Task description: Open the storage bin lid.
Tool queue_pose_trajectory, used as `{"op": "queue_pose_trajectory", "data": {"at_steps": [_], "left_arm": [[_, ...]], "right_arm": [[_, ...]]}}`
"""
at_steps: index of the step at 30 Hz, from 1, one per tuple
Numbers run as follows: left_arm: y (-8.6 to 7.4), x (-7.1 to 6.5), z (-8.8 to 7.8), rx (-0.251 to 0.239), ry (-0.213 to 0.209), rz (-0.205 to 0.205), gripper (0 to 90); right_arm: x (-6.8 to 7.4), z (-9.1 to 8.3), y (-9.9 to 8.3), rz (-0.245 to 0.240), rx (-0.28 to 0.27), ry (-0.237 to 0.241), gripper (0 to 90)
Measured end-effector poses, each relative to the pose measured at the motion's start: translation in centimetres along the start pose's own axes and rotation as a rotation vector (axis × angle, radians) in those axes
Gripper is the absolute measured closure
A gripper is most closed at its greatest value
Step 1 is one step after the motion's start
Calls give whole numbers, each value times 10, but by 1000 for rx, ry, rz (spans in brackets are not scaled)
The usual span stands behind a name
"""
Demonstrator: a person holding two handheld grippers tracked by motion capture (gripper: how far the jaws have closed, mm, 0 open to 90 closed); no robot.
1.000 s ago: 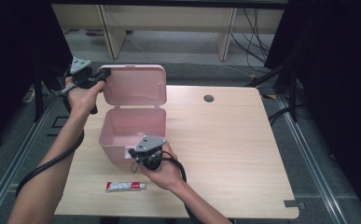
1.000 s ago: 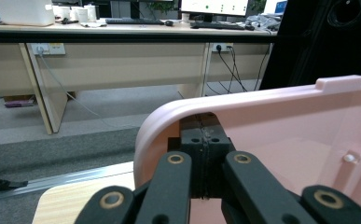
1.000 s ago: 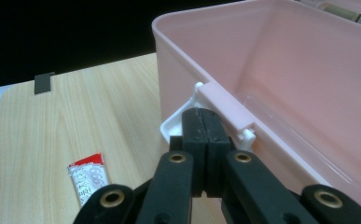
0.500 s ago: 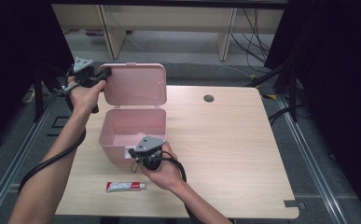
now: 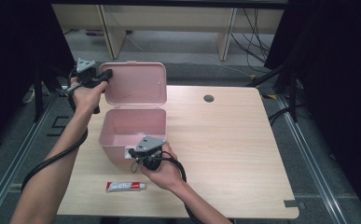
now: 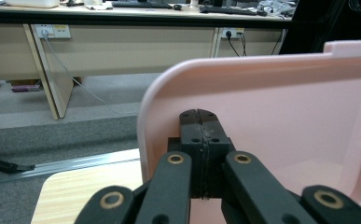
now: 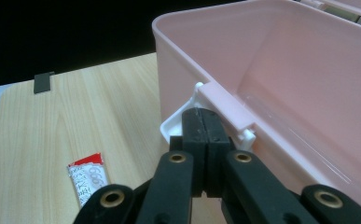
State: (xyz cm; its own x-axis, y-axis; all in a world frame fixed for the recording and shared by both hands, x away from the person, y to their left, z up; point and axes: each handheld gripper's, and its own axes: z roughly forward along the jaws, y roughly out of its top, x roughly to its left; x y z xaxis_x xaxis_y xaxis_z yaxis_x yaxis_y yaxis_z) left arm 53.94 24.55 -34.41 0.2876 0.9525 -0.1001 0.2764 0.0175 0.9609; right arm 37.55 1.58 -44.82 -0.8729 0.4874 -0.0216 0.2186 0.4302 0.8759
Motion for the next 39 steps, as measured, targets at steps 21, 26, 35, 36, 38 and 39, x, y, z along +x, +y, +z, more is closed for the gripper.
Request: {"op": "queue_pose_trajectory", "data": {"at_steps": [21, 26, 35, 36, 38, 39], "left_arm": [[-2, -7, 1, 6, -12, 16, 898], [-6, -8, -1, 9, -20, 19, 898], [-14, -8, -19, 17, -52, 53, 895], [-14, -7, -22, 21, -57, 53, 894], [-16, -6, -27, 33, -71, 60, 887], [-17, -6, -30, 28, -74, 58, 883]], "right_arm": [[0, 0, 0, -3, -2, -1, 900], [0, 0, 0, -3, -1, 0, 900], [0, 0, 0, -1, 0, -1, 900], [0, 0, 0, -1, 0, -1, 900], [-1, 0, 0, -2, -1, 0, 900], [-1, 0, 0, -2, -3, -1, 900]]}}
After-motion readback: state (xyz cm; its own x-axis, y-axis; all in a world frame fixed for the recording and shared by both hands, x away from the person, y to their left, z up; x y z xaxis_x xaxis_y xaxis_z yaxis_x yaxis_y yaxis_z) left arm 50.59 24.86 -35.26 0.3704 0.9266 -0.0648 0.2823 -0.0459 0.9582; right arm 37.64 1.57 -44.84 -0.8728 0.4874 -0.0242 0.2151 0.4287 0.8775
